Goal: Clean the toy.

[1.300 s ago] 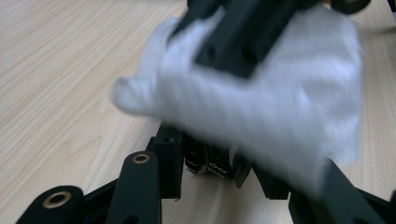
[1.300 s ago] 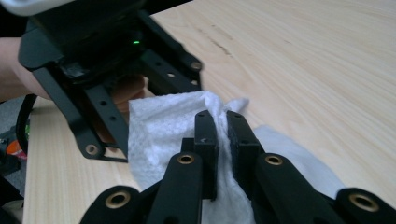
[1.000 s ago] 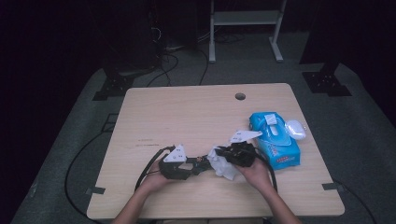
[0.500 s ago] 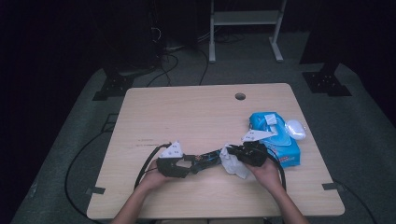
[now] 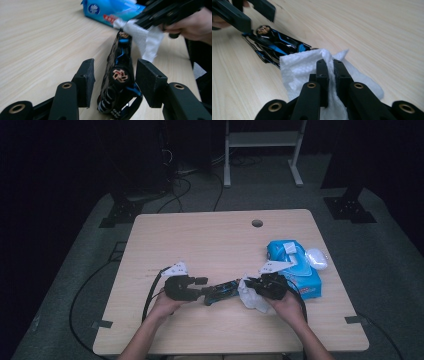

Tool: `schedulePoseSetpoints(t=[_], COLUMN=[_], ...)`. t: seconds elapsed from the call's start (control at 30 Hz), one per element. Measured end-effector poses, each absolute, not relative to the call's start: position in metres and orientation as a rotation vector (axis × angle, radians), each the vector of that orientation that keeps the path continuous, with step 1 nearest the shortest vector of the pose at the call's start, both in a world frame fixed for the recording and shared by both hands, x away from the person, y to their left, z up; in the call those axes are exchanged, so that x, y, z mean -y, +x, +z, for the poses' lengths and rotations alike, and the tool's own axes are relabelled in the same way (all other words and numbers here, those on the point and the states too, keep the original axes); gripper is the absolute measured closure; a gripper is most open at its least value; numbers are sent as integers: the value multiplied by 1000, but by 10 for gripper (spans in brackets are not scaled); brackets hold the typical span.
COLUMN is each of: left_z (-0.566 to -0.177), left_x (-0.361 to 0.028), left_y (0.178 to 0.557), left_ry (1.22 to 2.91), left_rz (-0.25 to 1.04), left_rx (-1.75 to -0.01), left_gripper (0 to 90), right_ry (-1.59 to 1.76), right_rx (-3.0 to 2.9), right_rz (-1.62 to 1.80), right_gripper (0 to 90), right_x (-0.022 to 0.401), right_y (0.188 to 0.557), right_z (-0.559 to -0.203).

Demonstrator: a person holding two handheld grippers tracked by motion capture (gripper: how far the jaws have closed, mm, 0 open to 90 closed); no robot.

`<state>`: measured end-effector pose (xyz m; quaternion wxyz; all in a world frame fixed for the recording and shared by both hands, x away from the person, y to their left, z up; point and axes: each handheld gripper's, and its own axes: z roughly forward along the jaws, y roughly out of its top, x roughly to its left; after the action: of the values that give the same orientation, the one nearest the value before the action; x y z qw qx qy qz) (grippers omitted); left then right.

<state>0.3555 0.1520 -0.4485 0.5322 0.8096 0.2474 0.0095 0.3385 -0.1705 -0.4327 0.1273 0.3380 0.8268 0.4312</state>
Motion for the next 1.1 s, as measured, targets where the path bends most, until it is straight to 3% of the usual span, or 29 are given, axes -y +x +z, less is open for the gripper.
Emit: schedulePoseSetpoints(t=[0.47,1.1], left_z=[-451,-459], left_x=[-152,-148], left_y=[358,359], left_ry=[1933,1967], left_rz=[-8,-39], left_rx=[-617,-666], left_gripper=[494,481], right_ry=[984,877], right_rx=[-2431,-2465], right_rz=[1401,1308], right_gripper=[834,836], right_x=[147,145], right_y=[363,351], right_z=[-426,-426])
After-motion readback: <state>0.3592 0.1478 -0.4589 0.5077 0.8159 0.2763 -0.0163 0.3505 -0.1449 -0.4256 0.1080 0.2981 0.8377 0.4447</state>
